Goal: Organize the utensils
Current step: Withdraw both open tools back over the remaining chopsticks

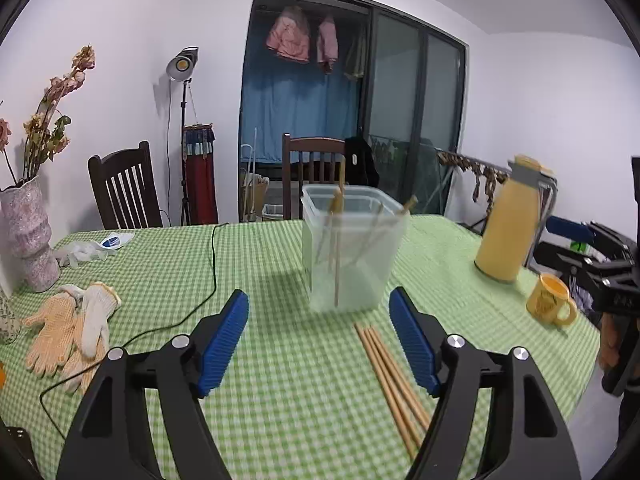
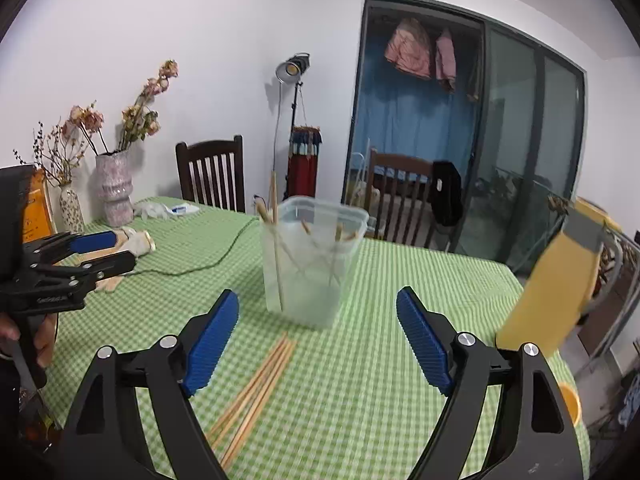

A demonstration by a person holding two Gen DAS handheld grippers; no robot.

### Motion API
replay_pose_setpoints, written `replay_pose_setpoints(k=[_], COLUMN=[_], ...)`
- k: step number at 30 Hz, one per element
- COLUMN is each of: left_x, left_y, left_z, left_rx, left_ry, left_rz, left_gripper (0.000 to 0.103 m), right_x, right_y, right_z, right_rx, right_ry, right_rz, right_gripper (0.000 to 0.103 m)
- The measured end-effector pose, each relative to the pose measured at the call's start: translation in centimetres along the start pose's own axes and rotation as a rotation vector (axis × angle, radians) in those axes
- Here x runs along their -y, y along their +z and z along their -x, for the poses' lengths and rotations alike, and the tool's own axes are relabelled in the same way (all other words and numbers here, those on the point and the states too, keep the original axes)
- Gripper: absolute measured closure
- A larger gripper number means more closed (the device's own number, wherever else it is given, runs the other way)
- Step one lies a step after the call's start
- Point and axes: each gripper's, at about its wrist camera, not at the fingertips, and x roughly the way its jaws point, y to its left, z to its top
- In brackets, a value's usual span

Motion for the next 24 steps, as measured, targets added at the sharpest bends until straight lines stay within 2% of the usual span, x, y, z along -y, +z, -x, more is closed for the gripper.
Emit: replay_pose_setpoints(k=[5,11,16,19,24], left_x=[0.1,0.1,0.9,1.8,2.9], left_y=[-2.2,-5.3,-7.8,-9.2,-11.5], left_z=[1.6,2.4,2.7,3.3,4.6], left_rx=[0.000,0.002,-0.005,0.006,0.057], left_ry=[0.031,0.064,0.105,0.107,0.087], left_rz=[0.014,0.052,0.004,-0.023,-0.001], left_gripper=[0.032,0.028,0.025,0.024,0.024], right_x=[-0.9,-1.9,-2.5,-2.6,-2.4], right_y=[-1.8,-4.5,-7.3,-9.0,-11.4], right_z=[0.7,1.8,2.5,2.9,3.7], right_rx=[-0.004,0.003,0.008,0.018,0.035], right_ry=[-0.048,-0.047,-0.055,-0.060,-0.100], right_rz=[-0.008,-0.054,-0.088,-0.131,-0.168], right_gripper=[0.019,0.019,0.019,0.018,0.017])
